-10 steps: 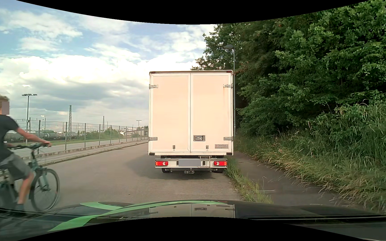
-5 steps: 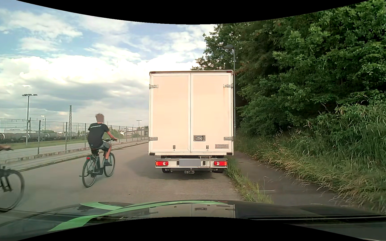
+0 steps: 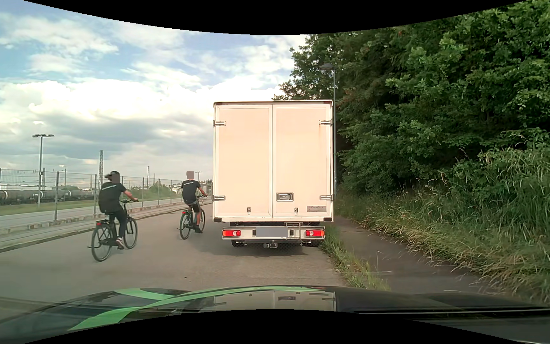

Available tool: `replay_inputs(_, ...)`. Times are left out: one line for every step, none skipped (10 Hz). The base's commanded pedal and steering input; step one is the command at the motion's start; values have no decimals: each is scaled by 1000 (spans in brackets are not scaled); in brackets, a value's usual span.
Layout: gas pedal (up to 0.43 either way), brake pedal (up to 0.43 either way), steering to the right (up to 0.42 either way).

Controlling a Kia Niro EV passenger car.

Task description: Follow the waypoints while adhering to traffic rules and regulations

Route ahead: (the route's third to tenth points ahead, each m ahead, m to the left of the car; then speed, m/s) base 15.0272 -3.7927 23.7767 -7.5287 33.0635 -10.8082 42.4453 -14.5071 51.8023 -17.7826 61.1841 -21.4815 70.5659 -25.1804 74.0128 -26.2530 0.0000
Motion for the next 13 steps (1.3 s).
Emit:
replay_inputs(0, 122, -764)
replay_inputs(0, 122, -806)
replay_inputs(0, 122, -840)
replay_inputs(0, 122, -862)
replay_inputs(0, 122, -882)
replay_inputs(0, 122, -884)
replay_inputs(0, 110, -887)
replay_inputs(0, 79, -894)
replay_inputs(0, 37, -914)
replay_inputs(0, 6, -933)
replay_inputs(0, 6, -943)
replay_inputs(0, 12, -955)
replay_inputs(0, 37, -964)
